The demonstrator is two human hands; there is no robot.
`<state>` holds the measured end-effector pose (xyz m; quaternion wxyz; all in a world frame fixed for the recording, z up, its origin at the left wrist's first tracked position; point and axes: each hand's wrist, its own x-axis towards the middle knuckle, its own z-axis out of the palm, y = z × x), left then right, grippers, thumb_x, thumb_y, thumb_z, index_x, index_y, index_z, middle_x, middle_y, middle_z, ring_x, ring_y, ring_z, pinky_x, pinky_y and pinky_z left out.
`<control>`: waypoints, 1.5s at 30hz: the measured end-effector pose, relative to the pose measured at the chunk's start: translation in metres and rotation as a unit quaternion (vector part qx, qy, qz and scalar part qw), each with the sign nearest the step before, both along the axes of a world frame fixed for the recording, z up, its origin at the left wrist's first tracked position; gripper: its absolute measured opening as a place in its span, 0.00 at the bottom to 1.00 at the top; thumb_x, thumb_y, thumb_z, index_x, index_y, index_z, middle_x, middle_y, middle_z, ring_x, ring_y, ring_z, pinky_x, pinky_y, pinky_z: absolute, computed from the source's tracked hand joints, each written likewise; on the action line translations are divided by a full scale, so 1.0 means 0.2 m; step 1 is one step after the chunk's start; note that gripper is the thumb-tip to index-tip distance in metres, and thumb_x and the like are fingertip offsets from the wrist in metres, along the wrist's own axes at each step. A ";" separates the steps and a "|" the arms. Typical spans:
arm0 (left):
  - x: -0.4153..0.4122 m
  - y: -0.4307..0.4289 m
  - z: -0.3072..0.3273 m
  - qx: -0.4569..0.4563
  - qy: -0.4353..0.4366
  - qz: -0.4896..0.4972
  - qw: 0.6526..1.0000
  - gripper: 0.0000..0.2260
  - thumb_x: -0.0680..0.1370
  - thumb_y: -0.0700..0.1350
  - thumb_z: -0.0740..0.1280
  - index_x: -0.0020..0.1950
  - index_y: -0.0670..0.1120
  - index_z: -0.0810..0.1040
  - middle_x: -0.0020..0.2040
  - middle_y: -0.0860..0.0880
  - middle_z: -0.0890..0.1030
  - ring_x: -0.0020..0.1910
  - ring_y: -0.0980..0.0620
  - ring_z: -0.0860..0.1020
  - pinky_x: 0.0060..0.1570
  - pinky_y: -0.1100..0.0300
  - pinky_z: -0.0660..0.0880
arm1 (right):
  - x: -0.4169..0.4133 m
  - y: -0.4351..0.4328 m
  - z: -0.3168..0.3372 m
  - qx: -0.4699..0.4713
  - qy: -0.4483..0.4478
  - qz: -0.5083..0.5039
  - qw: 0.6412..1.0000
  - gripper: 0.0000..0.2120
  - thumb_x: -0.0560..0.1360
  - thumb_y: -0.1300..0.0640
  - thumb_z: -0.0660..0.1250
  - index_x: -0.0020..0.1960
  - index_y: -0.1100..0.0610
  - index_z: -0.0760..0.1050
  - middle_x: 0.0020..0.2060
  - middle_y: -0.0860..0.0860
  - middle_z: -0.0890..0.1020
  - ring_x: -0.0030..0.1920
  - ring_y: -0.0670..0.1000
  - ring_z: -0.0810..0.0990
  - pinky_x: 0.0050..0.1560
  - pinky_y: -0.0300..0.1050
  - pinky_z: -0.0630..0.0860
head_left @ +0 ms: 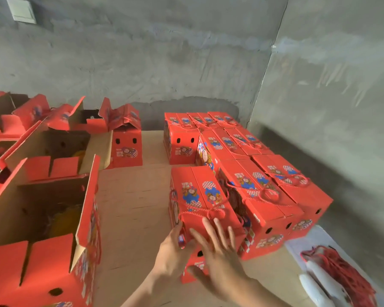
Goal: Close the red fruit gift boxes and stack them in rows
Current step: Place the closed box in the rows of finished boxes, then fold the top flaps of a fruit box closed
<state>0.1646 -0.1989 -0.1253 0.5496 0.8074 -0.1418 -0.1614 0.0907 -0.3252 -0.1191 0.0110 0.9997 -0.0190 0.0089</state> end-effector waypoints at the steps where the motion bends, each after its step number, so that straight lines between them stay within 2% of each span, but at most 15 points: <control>1: 0.02 0.00 -0.01 0.002 0.006 0.003 1.000 0.23 0.74 0.44 0.67 0.69 0.49 0.71 0.57 0.53 0.80 0.54 0.55 0.79 0.57 0.57 0.74 | 0.02 0.01 0.01 -0.009 -0.010 -0.014 1.000 0.40 0.67 0.35 0.66 0.74 0.48 0.57 0.74 0.57 0.61 0.73 0.64 0.59 0.68 0.64 0.57; 3: 0.06 -0.02 0.00 0.011 0.004 0.013 1.000 0.21 0.74 0.42 0.67 0.67 0.49 0.73 0.53 0.54 0.82 0.52 0.54 0.81 0.56 0.55 0.76 | 0.10 -0.01 -0.01 -0.021 -0.054 -0.017 0.998 0.32 0.68 0.38 0.67 0.68 0.46 0.66 0.66 0.56 0.74 0.65 0.61 0.73 0.59 0.61 0.70; 6: 0.15 -0.08 0.05 0.029 -0.024 0.055 0.998 0.17 0.74 0.41 0.67 0.63 0.50 0.75 0.45 0.57 0.81 0.45 0.51 0.82 0.48 0.55 0.78 | 0.24 -0.06 -0.03 0.001 -0.074 0.003 0.997 0.23 0.72 0.42 0.59 0.65 0.47 0.74 0.66 0.56 0.74 0.65 0.61 0.73 0.62 0.64 0.68; 8: 0.25 -0.14 0.08 0.067 -0.062 0.079 0.993 0.18 0.75 0.44 0.66 0.65 0.52 0.74 0.49 0.55 0.79 0.48 0.51 0.80 0.46 0.58 0.76 | 0.37 -0.11 -0.03 -0.002 -0.041 -0.019 0.999 0.23 0.72 0.43 0.54 0.62 0.47 0.77 0.63 0.55 0.77 0.62 0.60 0.77 0.61 0.64 0.70; 9: 0.30 -0.17 0.10 0.098 -0.083 0.089 0.988 0.18 0.76 0.45 0.65 0.65 0.51 0.72 0.53 0.52 0.78 0.51 0.50 0.78 0.46 0.59 0.73 | 0.45 -0.14 -0.02 0.004 -0.034 -0.016 0.999 0.23 0.74 0.44 0.53 0.64 0.47 0.75 0.66 0.56 0.74 0.65 0.61 0.74 0.63 0.65 0.67; 11: 0.40 -0.22 0.14 0.157 -0.113 0.094 0.977 0.17 0.76 0.46 0.65 0.64 0.47 0.72 0.57 0.47 0.77 0.57 0.47 0.73 0.50 0.59 0.70 | 0.64 -0.23 -0.01 0.029 -0.035 0.007 0.999 0.23 0.80 0.45 0.50 0.75 0.46 0.59 0.76 0.57 0.55 0.75 0.63 0.53 0.71 0.67 0.46; 13: 0.45 -0.22 0.18 0.189 -0.140 0.086 0.968 0.16 0.77 0.46 0.65 0.63 0.43 0.73 0.58 0.46 0.76 0.60 0.47 0.70 0.53 0.60 0.66 | 0.85 -0.33 0.00 0.047 -0.004 -0.025 0.999 0.27 0.81 0.48 0.50 0.77 0.45 0.44 0.76 0.55 0.38 0.75 0.62 0.34 0.69 0.66 0.32; 18: 0.46 0.04 0.28 0.210 -0.230 0.133 0.941 0.18 0.76 0.49 0.66 0.66 0.50 0.73 0.61 0.53 0.74 0.61 0.52 0.72 0.58 0.63 0.65 | 1.10 -0.27 -0.08 0.090 -0.087 -0.022 0.992 0.35 0.77 0.45 0.52 0.76 0.47 0.35 0.69 0.56 0.25 0.70 0.68 0.28 0.67 0.65 0.29; 21: 0.49 0.18 0.39 0.246 -0.252 0.172 0.920 0.16 0.76 0.46 0.67 0.64 0.48 0.75 0.60 0.51 0.76 0.62 0.50 0.73 0.60 0.56 0.67 | 1.16 -0.22 -0.16 0.036 -0.110 -0.022 0.993 0.33 0.76 0.53 0.58 0.77 0.54 0.48 0.74 0.64 0.37 0.70 0.72 0.32 0.65 0.68 0.29; 23: 0.50 0.25 0.44 0.269 -0.263 0.197 0.905 0.15 0.76 0.45 0.68 0.63 0.47 0.76 0.61 0.50 0.77 0.62 0.48 0.73 0.61 0.54 0.67 | 1.25 -0.23 -0.10 0.010 -0.153 -0.054 0.987 0.32 0.74 0.61 0.63 0.76 0.56 0.56 0.75 0.66 0.49 0.72 0.73 0.45 0.70 0.69 0.46; 28: 0.50 0.40 0.50 0.352 -0.272 0.225 0.867 0.17 0.77 0.51 0.65 0.66 0.52 0.74 0.66 0.53 0.73 0.65 0.49 0.70 0.69 0.48 0.61 | 1.41 -0.23 -0.07 0.027 -0.043 -0.054 0.997 0.40 0.73 0.69 0.58 0.77 0.58 0.39 0.73 0.66 0.35 0.70 0.73 0.32 0.68 0.71 0.38; 32: 0.52 0.52 0.43 0.512 -0.235 0.168 0.809 0.23 0.79 0.56 0.59 0.74 0.57 0.60 0.76 0.54 0.58 0.76 0.51 0.51 0.73 0.44 0.47 | 1.42 -0.24 -0.09 0.052 -0.040 -0.061 0.996 0.35 0.76 0.62 0.58 0.77 0.58 0.44 0.74 0.66 0.37 0.71 0.72 0.33 0.67 0.71 0.36; 37: 0.70 0.68 0.38 0.683 -0.206 0.085 0.695 0.32 0.80 0.49 0.58 0.78 0.50 0.43 0.78 0.47 0.39 0.75 0.45 0.34 0.70 0.41 0.33 | 1.54 -0.16 -0.01 0.053 -0.133 0.039 0.989 0.31 0.74 0.60 0.60 0.75 0.58 0.53 0.76 0.61 0.42 0.75 0.63 0.37 0.70 0.62 0.32; 40: 0.84 0.75 0.35 0.688 -0.213 0.065 0.691 0.30 0.82 0.47 0.53 0.77 0.46 0.38 0.77 0.47 0.35 0.74 0.45 0.31 0.71 0.44 0.34 | 1.70 -0.02 0.06 0.094 -0.127 0.117 0.980 0.28 0.75 0.64 0.58 0.74 0.58 0.55 0.76 0.55 0.47 0.76 0.59 0.45 0.74 0.55 0.46; 45: 1.05 0.79 0.28 0.665 -0.171 0.114 0.719 0.29 0.83 0.52 0.51 0.77 0.45 0.38 0.78 0.46 0.39 0.76 0.43 0.38 0.73 0.45 0.40 | 2.02 0.18 0.08 0.177 -0.039 0.084 0.980 0.28 0.74 0.68 0.57 0.72 0.58 0.59 0.75 0.54 0.54 0.71 0.61 0.59 0.69 0.54 0.60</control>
